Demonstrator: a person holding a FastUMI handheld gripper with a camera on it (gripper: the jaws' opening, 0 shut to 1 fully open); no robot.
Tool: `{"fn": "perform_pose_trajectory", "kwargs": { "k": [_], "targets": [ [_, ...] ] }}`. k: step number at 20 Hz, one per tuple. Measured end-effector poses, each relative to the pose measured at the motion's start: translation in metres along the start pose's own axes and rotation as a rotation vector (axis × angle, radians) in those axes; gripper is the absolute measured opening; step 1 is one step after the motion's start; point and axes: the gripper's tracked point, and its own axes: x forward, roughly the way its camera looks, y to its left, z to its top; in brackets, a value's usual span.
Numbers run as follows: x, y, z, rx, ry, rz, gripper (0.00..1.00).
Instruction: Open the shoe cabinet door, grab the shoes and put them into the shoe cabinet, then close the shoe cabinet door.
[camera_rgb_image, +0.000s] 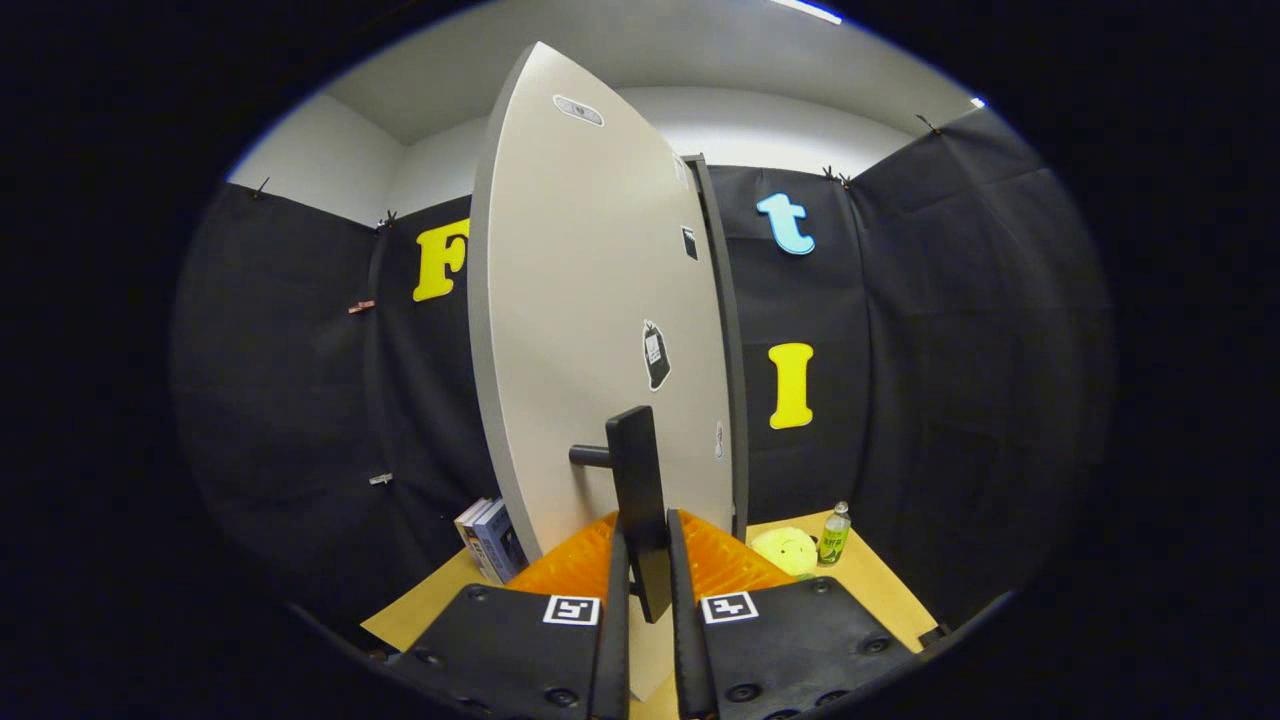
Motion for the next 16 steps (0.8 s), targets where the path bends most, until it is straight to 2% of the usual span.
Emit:
{"fn": "perform_pose_trajectory", "kwargs": {
  "k": [5,9,16],
  "targets": [
    [-0.007,-0.040,0.005,-0.066,-0.002,-0.045,0.19],
    [-0.008,-0.059,0.007,-0.009,-0.006,-0.046,0.19],
    [-0.013,-0.095,0.012,-0.021,-0.025,-0.107,0.19]
  ]
}}
